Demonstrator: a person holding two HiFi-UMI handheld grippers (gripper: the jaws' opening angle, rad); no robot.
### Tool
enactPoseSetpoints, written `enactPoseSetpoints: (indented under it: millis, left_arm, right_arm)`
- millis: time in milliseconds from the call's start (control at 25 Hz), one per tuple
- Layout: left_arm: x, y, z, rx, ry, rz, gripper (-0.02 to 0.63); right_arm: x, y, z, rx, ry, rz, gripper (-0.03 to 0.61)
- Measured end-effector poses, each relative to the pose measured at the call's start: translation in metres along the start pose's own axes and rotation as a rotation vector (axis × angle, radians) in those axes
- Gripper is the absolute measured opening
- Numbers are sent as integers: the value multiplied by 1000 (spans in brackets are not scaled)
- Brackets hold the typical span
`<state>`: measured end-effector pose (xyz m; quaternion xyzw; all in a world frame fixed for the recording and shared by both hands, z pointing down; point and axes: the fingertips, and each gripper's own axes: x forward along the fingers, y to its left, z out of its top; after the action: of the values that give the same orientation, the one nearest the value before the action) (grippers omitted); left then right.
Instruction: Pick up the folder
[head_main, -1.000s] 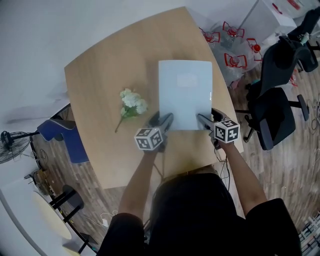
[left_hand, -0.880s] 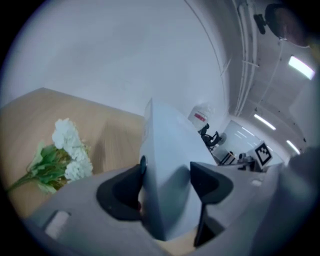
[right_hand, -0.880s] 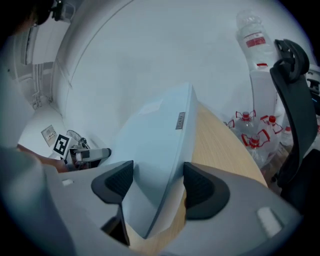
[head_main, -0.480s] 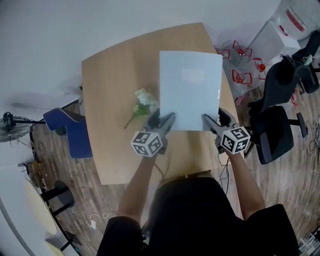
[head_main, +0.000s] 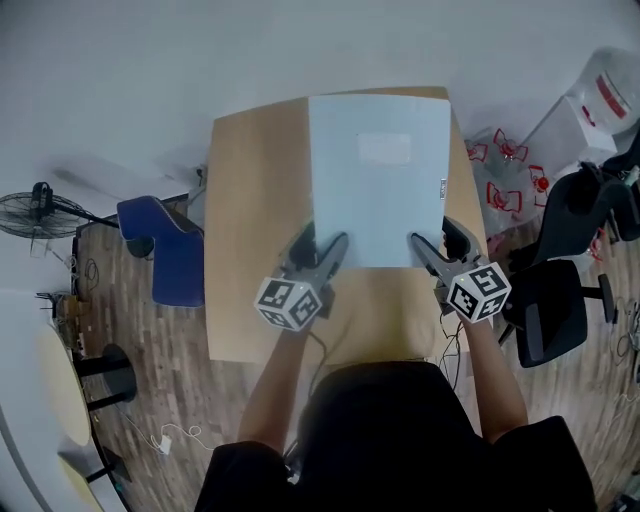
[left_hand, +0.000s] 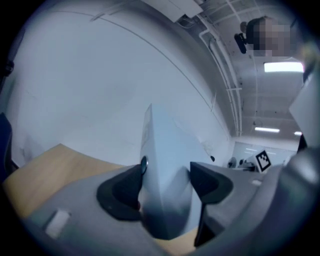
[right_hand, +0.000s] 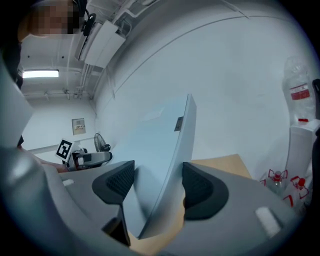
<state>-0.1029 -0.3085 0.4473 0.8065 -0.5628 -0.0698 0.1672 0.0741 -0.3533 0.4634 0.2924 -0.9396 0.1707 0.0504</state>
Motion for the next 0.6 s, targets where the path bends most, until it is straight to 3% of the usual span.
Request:
enactPoseSetpoints:
  millis: [280,600]
  left_arm:
    - [-32,-5,52,37,-128,44,308]
    - [-46,-17,78,18,-198,49,307]
  right_arm:
    - [6,41,57,-162,-62,68,302]
    - [-2,58,88,-189,-104,96,302]
